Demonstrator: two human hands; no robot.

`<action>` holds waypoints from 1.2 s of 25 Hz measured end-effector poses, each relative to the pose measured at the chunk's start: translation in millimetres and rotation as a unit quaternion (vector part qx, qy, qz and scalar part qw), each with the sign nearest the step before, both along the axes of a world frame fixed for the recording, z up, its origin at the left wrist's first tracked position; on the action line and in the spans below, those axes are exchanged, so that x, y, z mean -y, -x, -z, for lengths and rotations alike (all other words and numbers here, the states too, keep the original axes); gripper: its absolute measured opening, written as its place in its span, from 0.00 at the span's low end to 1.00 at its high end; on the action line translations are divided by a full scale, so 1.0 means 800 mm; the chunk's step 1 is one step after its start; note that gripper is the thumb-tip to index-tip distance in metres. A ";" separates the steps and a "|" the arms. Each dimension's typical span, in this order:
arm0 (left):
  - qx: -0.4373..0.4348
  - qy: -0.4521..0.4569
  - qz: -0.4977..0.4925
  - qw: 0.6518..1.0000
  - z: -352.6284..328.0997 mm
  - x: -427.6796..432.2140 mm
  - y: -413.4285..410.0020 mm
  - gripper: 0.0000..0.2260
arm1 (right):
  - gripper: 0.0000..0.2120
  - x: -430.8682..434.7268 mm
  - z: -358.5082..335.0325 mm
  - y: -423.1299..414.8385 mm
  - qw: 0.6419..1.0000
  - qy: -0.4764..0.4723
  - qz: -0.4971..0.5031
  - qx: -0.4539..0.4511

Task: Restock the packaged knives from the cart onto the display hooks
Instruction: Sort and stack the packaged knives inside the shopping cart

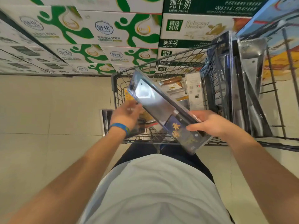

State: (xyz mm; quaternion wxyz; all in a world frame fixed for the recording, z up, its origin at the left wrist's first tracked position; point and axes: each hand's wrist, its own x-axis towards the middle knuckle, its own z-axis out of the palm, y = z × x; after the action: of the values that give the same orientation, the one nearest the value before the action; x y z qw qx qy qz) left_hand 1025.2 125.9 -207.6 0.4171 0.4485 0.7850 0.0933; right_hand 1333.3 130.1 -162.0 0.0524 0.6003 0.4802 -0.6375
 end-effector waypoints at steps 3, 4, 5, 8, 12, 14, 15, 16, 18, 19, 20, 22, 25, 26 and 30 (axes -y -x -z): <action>-0.019 -0.169 -0.013 0.985 -0.016 -0.050 0.054 0.37 | 0.23 -0.002 -0.007 -0.013 0.999 -0.011 0.008 -0.029; -0.015 -0.177 -0.004 0.984 -0.026 -0.066 0.071 0.41 | 0.24 -0.002 -0.007 -0.015 0.999 -0.008 0.011 -0.038; 0.006 -0.159 0.010 0.987 -0.038 -0.080 0.085 0.40 | 0.26 -0.003 -0.006 -0.017 0.999 0.000 0.014 -0.044; 0.058 -0.084 0.063 0.993 -0.068 -0.099 0.104 0.24 | 0.22 -0.008 0.006 -0.010 0.998 0.034 -0.011 -0.053; -0.026 -0.149 0.065 0.986 -0.108 -0.087 0.102 0.17 | 0.17 -0.008 0.033 0.030 0.991 -0.013 -0.129 0.035; -0.134 -0.210 0.095 0.964 -0.150 -0.078 0.116 0.21 | 0.22 -0.007 0.041 0.048 0.990 -0.025 -0.138 0.025; -0.173 -0.239 0.102 0.950 -0.173 -0.074 0.124 0.24 | 0.25 -0.012 0.042 0.056 0.993 -0.036 -0.107 0.014; -0.191 -0.259 0.104 0.941 -0.195 -0.071 0.130 0.26 | 0.26 -0.019 0.041 0.062 0.996 -0.055 -0.074 0.009; -0.195 -0.284 0.114 0.932 -0.216 -0.067 0.123 0.28 | 0.27 -0.034 0.042 0.073 0.995 -0.097 -0.024 0.007; -0.198 -0.284 0.131 0.929 -0.213 -0.065 0.110 0.26 | 0.28 -0.040 0.046 0.081 0.994 -0.105 -0.001 0.004; -0.196 -0.262 0.154 0.932 -0.205 -0.060 0.092 0.24 | 0.29 -0.043 0.055 0.091 0.995 -0.098 0.015 0.000; -0.168 -0.161 0.203 0.951 -0.173 -0.042 0.050 0.16 | 0.28 -0.036 0.078 0.127 0.999 -0.049 0.011 0.000; -0.176 0.068 0.270 0.944 -0.105 -0.004 0.003 0.12 | 0.23 -0.009 0.127 0.194 0.998 0.043 -0.038 -0.003; -0.198 0.113 0.281 0.932 -0.090 0.007 -0.001 0.13 | 0.21 -0.001 0.143 0.212 0.997 0.035 -0.074 -0.005; -0.348 0.016 0.313 0.884 -0.061 0.012 0.018 0.18 | 0.27 0.013 0.190 0.248 0.975 -0.023 -0.222 -0.014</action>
State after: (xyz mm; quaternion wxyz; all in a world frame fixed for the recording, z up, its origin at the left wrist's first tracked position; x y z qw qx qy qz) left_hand 1011.2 116.5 -159.1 0.1321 0.6680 0.6995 -0.2169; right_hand 1134.8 120.1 -314.2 0.1719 0.4709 0.6169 -0.6067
